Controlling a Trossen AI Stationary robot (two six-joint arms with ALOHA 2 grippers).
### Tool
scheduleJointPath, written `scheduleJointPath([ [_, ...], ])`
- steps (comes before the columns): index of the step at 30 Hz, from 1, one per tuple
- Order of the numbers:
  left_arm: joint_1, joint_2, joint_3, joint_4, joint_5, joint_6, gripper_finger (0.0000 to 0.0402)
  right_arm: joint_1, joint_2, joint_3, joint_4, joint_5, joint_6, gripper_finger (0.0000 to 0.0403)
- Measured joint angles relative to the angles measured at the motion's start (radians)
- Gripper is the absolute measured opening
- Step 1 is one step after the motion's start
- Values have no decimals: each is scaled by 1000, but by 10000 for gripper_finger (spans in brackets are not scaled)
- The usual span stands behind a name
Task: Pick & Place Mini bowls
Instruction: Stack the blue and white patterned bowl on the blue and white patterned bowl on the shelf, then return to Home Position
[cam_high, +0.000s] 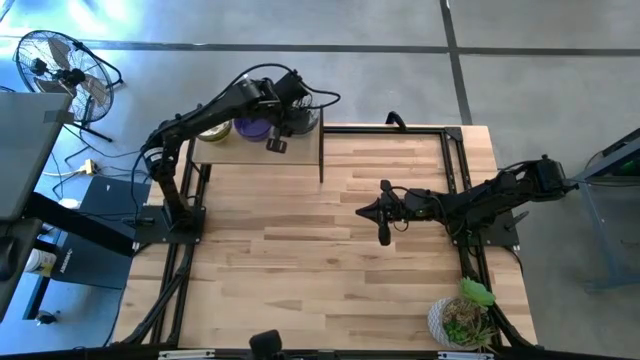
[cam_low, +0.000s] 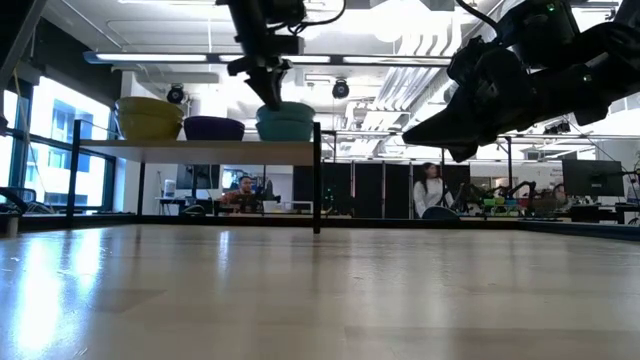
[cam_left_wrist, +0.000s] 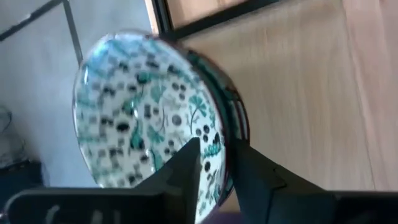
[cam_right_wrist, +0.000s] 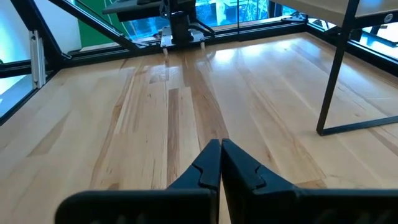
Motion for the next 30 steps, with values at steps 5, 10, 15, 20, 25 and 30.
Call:
scheduleJointPath([
  [5,0,-26,0,-43,-41,8,104,0,0,0,0,-18,0,1],
  [10,2,-101,1,-18,13,24,103,0,0,0,0,-18,-8,0],
  [15,0,-160,-4,7,121,27,94,0,0,0,0,-17,-8,0],
  [20,-30,-277,-158,195,168,16,57,0,0,0,8,-8,-13,0],
  [25,-83,-430,-463,508,197,-18,5,-1,-1,0,59,-31,-46,0],
  [30,-161,-575,-791,870,203,-81,10,-43,-39,0,63,-108,-68,0],
])
